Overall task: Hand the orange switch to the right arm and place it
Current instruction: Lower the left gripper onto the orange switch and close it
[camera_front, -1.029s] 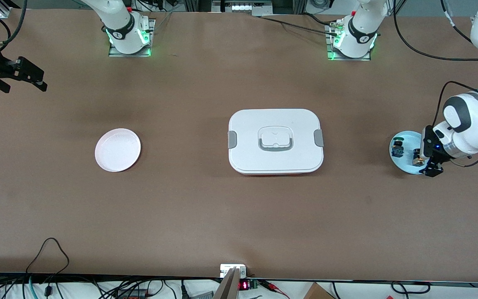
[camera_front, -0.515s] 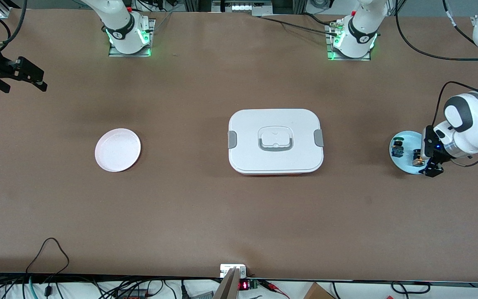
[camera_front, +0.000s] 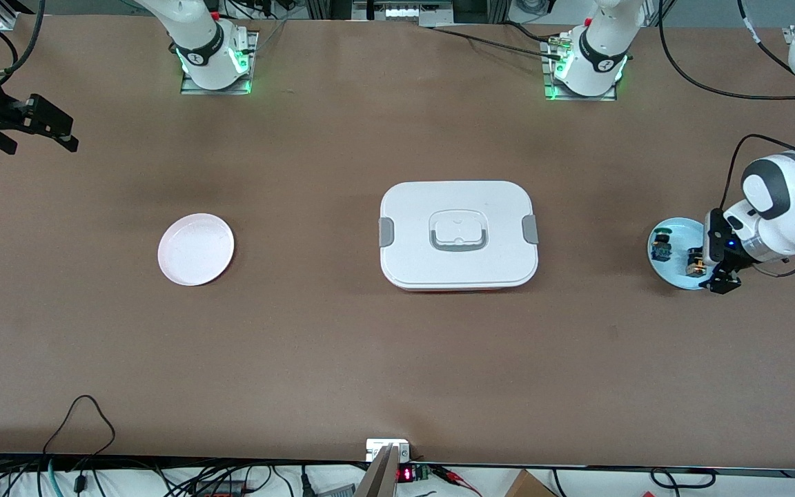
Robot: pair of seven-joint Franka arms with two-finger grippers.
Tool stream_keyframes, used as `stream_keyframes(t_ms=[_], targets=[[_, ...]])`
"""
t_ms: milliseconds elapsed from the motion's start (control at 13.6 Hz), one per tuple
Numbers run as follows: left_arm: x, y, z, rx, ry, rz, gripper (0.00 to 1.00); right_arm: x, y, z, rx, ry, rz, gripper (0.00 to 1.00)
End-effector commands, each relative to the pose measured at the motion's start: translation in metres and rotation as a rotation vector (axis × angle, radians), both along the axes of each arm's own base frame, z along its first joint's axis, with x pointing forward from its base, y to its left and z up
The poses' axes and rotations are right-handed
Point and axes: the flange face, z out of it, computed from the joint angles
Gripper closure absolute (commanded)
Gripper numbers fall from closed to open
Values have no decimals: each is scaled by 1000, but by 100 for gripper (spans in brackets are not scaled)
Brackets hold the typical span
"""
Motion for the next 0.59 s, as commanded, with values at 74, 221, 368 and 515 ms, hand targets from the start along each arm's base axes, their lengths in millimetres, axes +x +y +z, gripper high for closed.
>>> stream_keyframes(t_ms=[74,221,368,515], targets=[[-4,5,12,-10,31,29,0,0,0,4,0,4,-14,0],[-8,5,11,-21,63,36,0,0,0,4,0,4,-14,0],[-8,2,10,-28,71,30,0,-1,-1,3,1,6,-16,0],[-8,-1,7,-43,73,26,0,-1,-1,4,2,3,-16,0]])
